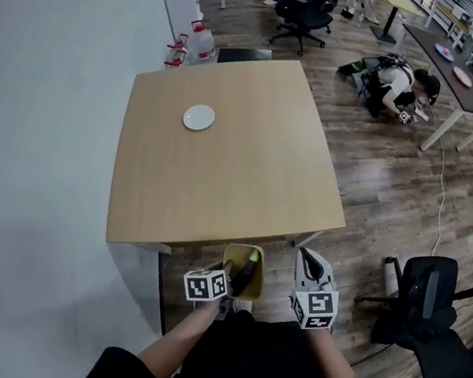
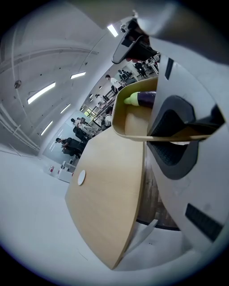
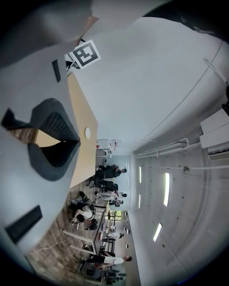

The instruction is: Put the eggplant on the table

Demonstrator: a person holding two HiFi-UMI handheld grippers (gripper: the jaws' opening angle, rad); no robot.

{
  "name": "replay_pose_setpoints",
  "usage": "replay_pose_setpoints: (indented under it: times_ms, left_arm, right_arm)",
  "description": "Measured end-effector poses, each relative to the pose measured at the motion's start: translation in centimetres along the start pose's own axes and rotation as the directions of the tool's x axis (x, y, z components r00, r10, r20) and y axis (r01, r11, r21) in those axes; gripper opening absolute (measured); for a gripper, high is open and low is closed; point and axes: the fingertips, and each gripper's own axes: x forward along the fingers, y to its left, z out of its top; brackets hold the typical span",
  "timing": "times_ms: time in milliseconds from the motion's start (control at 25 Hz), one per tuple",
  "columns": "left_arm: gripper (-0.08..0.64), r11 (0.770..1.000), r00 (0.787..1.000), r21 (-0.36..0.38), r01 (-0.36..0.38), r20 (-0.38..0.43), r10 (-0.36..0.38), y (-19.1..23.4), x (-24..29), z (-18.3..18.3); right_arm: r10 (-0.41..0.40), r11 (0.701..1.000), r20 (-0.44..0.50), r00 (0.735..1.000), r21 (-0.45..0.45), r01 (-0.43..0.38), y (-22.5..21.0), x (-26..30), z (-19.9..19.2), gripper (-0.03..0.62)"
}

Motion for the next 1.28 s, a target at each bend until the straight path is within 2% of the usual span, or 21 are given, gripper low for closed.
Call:
replay_pose_setpoints:
  times_ms: [120,400,560,800,1080,1280]
  left_arm:
    - [0.021,1.0,1.0,0.023,0.006,0.0,-0.006,0.6,1.0,2.5]
    - [0.023,1.0,1.0,-0.015,-0.004,0.02,0.004,1.3,4.4,6.4]
    - [0.023,1.0,0.999,-0.009,-0.03,0.034,0.03,1.7,7.0,10.2]
    - [0.021,0.996,0.996,-0.015,-0.084,0.037,0.085,1.9,10.7,15.3]
    - [0.021,0.994,0.994,-0.008,-0.107,0.002,0.107,1.1,16.8,20.8]
    - [0.021,0.993,0.993,-0.004,-0.115,-0.016,0.115,0.1,21.8,23.6]
  right_arm:
    - [0.001,1.0,-0.004,1.0,-0.009,-0.001,0.0,1.6,0.6,0.06]
    - [0.038,0.999,0.002,0.999,-0.027,-0.038,-1.1,5.6,1.1,0.06]
    - [0.053,0.999,0.021,0.998,-0.009,-0.053,-2.5,9.6,2.1,0.06]
    - [0.079,0.997,0.028,0.997,0.008,-0.079,-6.2,15.2,3.6,0.06]
    - [0.087,0.995,0.036,0.996,0.04,-0.089,-11.8,20.8,6.0,0.06]
    - [0.125,0.991,0.04,0.991,0.04,-0.126,-15.0,23.4,6.0,0.06]
